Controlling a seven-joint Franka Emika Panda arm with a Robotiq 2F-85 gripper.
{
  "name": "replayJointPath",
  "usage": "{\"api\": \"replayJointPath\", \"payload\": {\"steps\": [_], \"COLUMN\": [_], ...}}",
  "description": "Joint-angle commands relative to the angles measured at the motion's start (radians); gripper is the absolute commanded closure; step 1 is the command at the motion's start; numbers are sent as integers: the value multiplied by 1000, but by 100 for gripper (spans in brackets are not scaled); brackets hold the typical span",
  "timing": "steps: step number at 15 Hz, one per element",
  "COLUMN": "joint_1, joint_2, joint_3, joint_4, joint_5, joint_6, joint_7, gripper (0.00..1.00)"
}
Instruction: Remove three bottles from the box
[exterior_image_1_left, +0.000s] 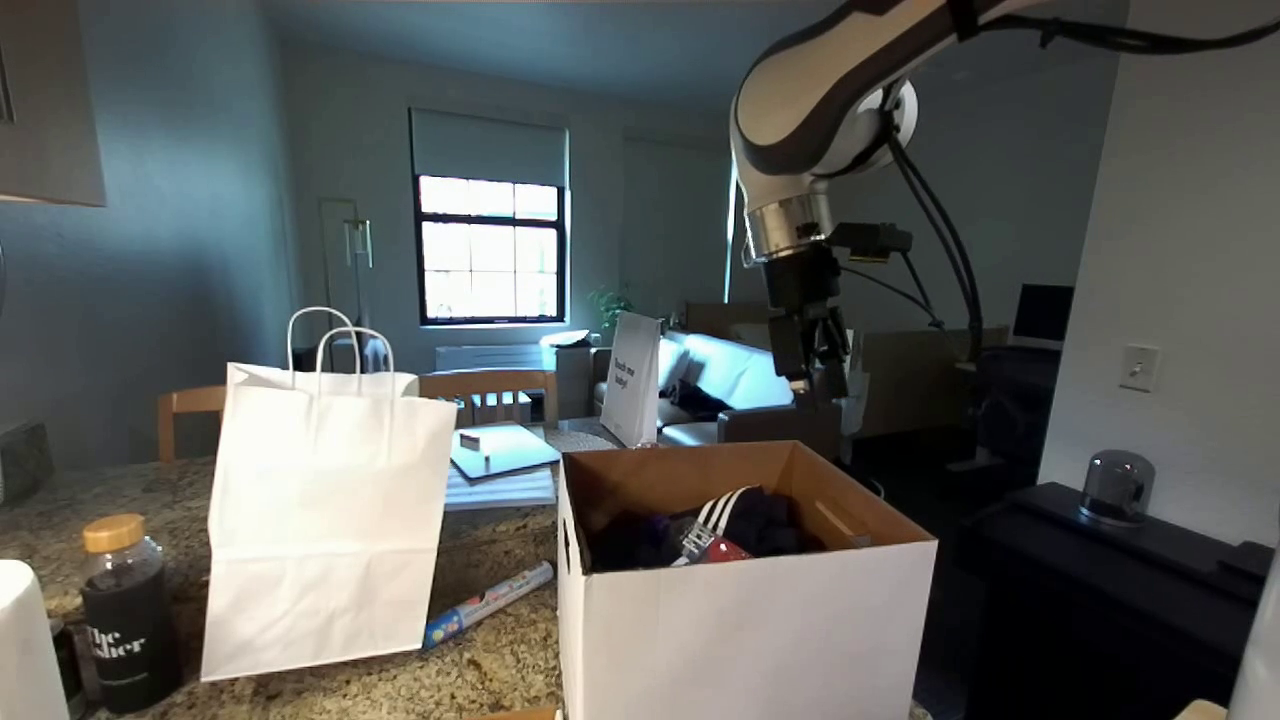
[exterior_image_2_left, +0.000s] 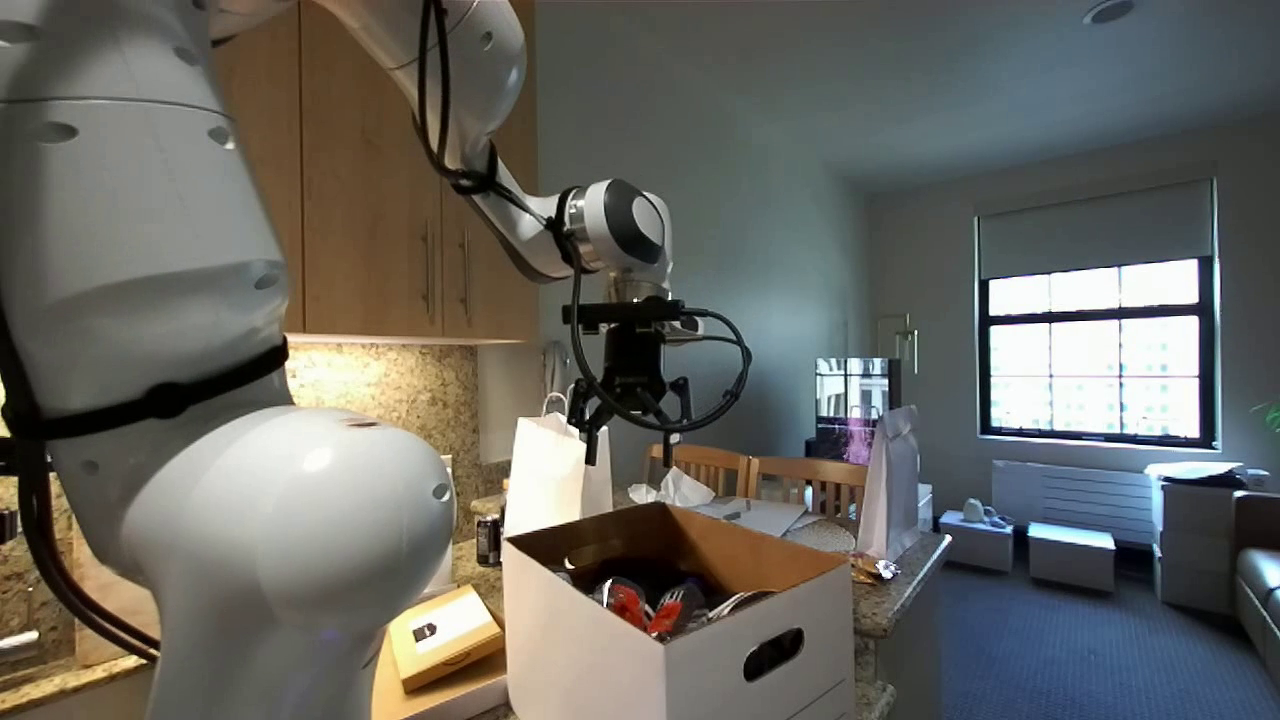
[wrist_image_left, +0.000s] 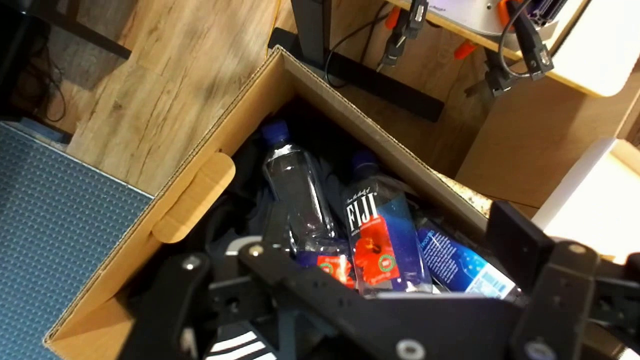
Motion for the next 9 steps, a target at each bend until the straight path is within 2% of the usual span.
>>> {"api": "replayJointPath", "payload": {"steps": [1,4,9], "joint_1": [-10,-11,2], "joint_2": [6,29,225], "joint_3": [9,7,11], "joint_4": [2,19,99], "joint_5": [3,19,4], "joint_6": [-1,-7,-59], "joint_7": [-2,9,-120], "gripper": [0,0,0]}}
